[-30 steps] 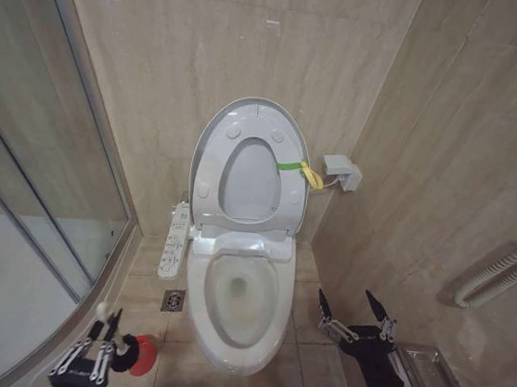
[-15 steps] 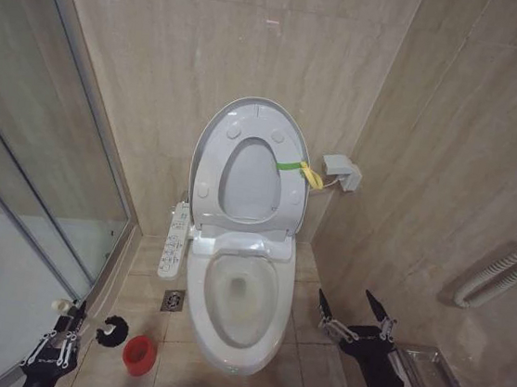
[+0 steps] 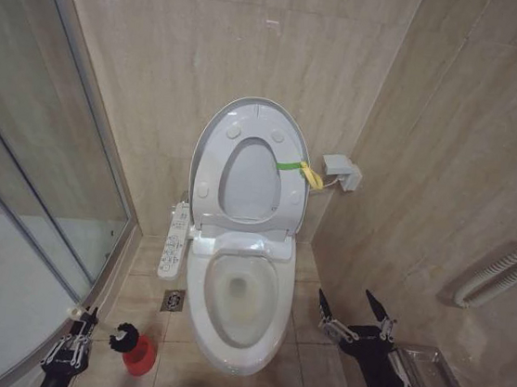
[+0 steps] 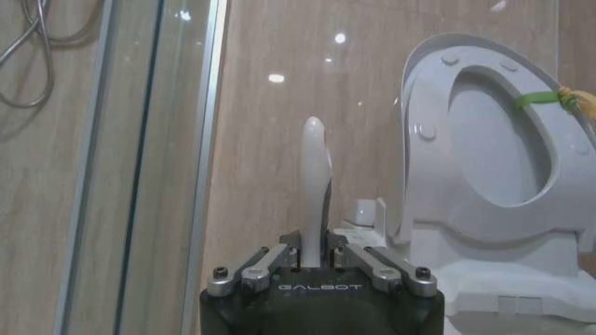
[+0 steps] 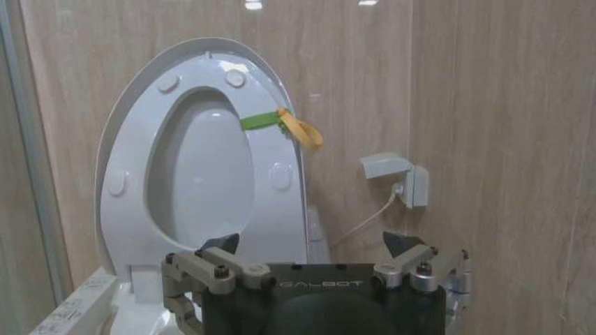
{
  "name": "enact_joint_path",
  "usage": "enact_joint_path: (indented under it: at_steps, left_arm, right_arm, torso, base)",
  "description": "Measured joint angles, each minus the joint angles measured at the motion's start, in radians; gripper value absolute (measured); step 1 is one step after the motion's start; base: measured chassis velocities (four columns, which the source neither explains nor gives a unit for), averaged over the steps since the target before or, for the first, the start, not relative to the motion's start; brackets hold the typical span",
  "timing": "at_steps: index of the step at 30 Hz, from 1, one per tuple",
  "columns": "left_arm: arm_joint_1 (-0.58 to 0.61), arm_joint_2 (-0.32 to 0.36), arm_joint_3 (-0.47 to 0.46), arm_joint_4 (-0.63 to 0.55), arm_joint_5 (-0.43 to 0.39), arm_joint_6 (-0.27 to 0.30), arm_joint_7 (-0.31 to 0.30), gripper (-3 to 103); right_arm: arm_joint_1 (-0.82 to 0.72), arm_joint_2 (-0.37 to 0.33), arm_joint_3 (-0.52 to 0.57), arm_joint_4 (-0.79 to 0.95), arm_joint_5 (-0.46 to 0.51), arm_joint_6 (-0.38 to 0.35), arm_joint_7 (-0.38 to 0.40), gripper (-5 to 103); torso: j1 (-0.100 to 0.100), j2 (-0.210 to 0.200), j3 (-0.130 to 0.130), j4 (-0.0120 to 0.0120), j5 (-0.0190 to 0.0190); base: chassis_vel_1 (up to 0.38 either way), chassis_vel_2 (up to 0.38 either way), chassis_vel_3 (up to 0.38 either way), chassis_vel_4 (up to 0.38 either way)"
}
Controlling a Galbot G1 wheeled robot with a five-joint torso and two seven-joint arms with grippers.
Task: Open the toilet lid, clean the toilet bowl with a toilet brush, close the toilet lid, and flush.
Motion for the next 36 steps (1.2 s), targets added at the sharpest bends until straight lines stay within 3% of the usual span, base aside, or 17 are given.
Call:
enact_joint_path:
  at_steps: [9,16,26,36]
  left_arm:
    - [-0.073,0.021,0.015,0.135,0.002,0.001,0.001,16]
    - [-0.172,0.05,0.045,0.245,-0.069,0.001,0.092,16]
    - [-0.257,0.067,0.084,0.377,-0.081,0.001,0.11,16]
    - [-0.284,0.063,0.113,0.421,-0.1,0.001,0.147,16]
  right_arm:
    - [0.0,0.0,0.0,0.0,0.0,0.0,0.0,100]
    - [0.0,0.0,0.0,0.0,0.0,0.0,0.0,100]
    - [0.0,0.0,0.0,0.0,0.0,0.0,0.0,100]
    - [0.0,0.0,0.0,0.0,0.0,0.0,0.0,100]
  torso:
    - [0.0,0.0,0.0,0.0003,-0.0001]
    - [0.0,0.0,0.0,0.0,-0.0002]
    - [0.0,0.0,0.0,0.0002,-0.0003]
    - [0.0,0.0,0.0,0.0001,-0.0002]
  base:
    - [0.0,0.0,0.0,0.0]
    - [0.0,0.0,0.0,0.0]
    - [0.0,0.0,0.0,0.0]
    - [0.0,0.0,0.0,0.0]
